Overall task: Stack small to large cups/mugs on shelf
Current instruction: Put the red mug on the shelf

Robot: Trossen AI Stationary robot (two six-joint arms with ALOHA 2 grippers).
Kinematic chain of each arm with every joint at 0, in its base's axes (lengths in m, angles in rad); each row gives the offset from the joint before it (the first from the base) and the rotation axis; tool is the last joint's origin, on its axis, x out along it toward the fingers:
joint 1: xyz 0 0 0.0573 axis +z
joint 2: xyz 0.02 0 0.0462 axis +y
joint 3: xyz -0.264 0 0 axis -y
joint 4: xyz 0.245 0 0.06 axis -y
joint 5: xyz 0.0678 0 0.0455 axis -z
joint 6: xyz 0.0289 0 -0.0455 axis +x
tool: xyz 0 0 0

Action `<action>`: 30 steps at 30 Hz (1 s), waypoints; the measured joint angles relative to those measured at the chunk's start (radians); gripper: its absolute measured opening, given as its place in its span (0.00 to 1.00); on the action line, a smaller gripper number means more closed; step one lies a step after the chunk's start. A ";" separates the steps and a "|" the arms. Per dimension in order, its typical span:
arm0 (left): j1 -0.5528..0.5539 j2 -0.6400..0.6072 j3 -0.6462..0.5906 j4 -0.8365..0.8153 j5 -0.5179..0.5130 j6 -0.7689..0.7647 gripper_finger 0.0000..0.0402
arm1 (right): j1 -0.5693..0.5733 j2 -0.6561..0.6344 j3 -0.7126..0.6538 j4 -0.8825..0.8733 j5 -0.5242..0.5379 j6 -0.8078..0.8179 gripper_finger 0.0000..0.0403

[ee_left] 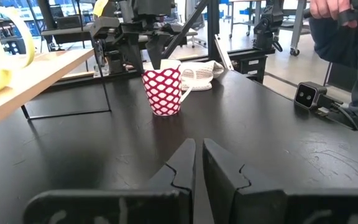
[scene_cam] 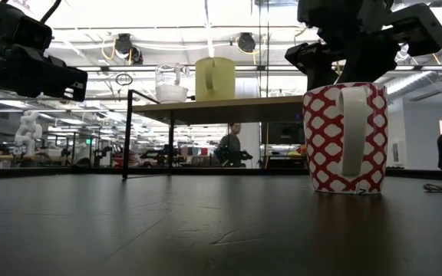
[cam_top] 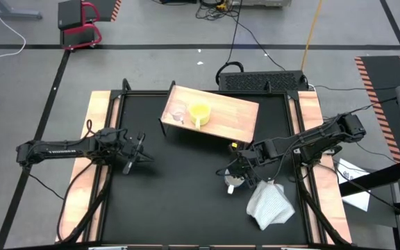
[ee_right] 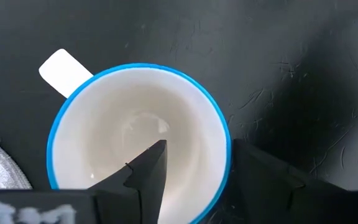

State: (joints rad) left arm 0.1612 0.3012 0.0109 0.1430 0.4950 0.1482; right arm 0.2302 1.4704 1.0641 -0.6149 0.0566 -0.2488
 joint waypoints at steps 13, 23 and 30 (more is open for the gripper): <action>0.000 0.000 0.000 -0.013 0.000 0.000 0.08 | 0.000 0.000 0.000 -0.003 0.002 0.001 0.20; 0.000 0.000 0.000 -0.013 0.000 0.001 0.08 | 0.000 -0.001 0.000 -0.001 -0.001 -0.003 0.05; 0.000 0.000 0.000 -0.014 0.000 0.001 0.08 | -0.001 -0.002 0.001 0.003 -0.006 0.010 0.02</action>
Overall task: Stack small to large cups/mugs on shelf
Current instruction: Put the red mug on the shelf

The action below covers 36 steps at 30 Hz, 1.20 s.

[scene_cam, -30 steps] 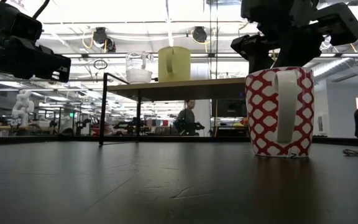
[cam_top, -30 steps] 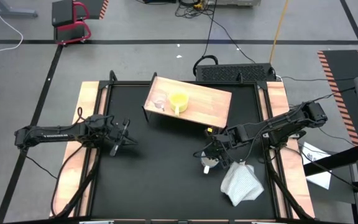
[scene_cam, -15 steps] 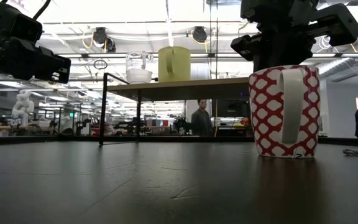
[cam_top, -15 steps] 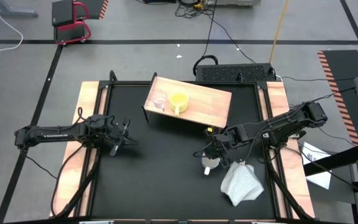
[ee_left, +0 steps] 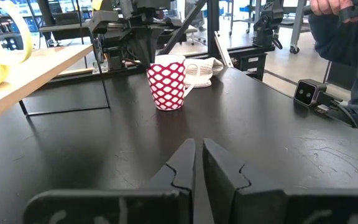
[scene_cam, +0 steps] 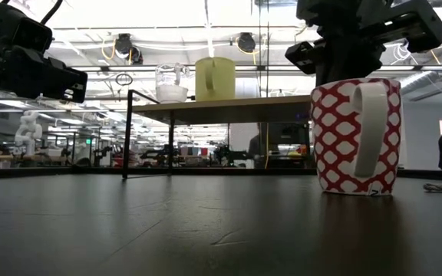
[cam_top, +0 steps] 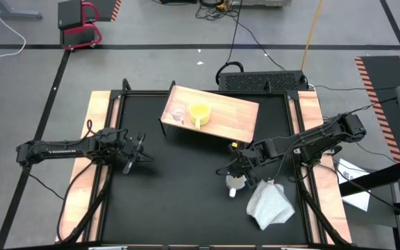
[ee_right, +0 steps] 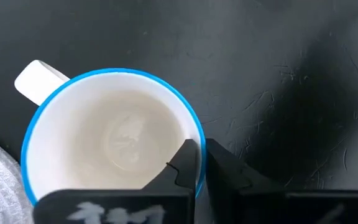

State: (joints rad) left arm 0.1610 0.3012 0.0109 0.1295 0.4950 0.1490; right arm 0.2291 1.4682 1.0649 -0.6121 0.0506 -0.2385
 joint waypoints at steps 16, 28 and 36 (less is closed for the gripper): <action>-0.001 0.000 0.000 -0.006 0.001 0.000 0.08 | -0.012 -0.001 0.000 0.006 -0.003 0.017 0.01; 0.000 0.000 0.000 -0.006 0.001 0.006 0.08 | -0.034 0.000 0.094 -0.084 0.004 0.042 0.01; -0.001 0.000 0.000 -0.006 0.001 0.006 0.08 | -0.034 0.000 0.143 -0.105 -0.003 0.042 0.01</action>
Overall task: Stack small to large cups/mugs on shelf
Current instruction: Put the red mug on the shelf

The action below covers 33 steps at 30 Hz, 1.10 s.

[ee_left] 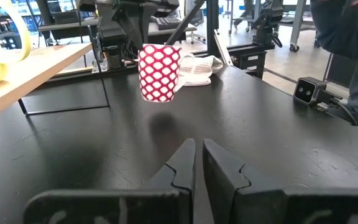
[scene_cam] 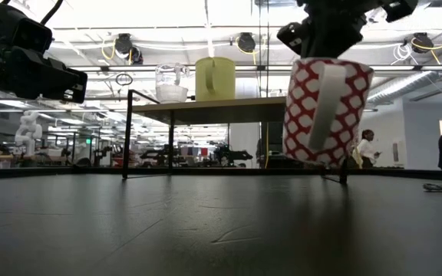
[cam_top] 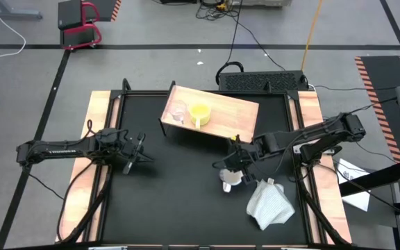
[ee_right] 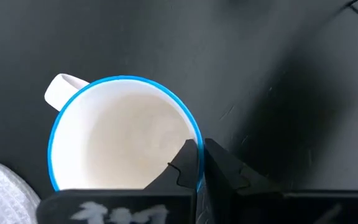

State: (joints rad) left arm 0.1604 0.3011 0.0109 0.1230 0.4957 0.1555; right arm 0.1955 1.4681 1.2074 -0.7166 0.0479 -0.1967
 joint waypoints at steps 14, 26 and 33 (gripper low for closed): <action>0.000 0.000 0.000 0.000 0.000 0.000 0.08 | -0.037 -0.001 0.116 -0.071 -0.058 -0.010 0.01; 0.000 0.000 0.000 0.000 0.000 0.009 0.08 | -0.126 -0.001 0.128 -0.182 -0.136 0.000 0.01; 0.001 0.000 0.000 0.000 0.000 0.026 0.08 | -0.150 -0.001 0.224 -0.278 -0.140 -0.006 0.01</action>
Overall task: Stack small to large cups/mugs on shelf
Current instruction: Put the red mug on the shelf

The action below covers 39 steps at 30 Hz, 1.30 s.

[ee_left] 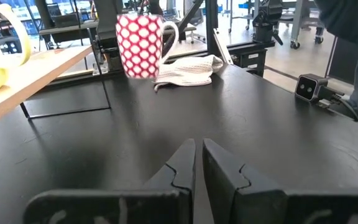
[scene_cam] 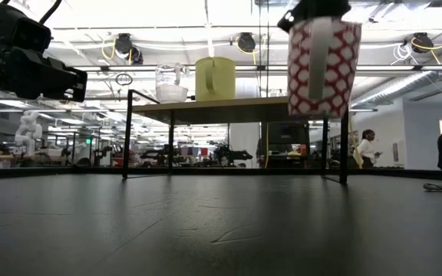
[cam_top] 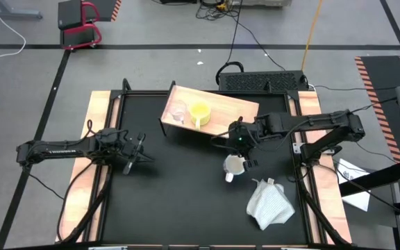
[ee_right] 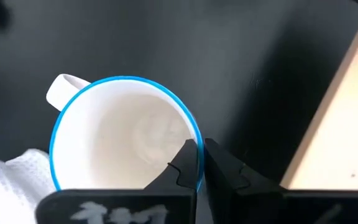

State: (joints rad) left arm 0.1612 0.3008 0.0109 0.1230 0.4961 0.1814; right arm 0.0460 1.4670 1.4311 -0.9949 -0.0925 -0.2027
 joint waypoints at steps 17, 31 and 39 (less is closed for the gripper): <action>0.000 0.000 0.000 0.000 0.000 0.019 0.08 | -0.125 0.165 0.232 -0.223 -0.016 -0.019 0.00; 0.000 0.000 0.000 -0.026 0.000 0.024 0.08 | -0.121 0.219 0.348 -0.280 -0.045 -0.047 0.00; 0.000 0.000 0.000 -0.026 0.000 0.024 0.08 | -0.121 0.218 0.400 -0.291 -0.097 -0.044 0.00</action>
State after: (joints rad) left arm 0.1608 0.3008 0.0109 0.0975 0.4961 0.2054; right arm -0.0746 1.6852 1.8311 -1.2863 -0.1893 -0.2462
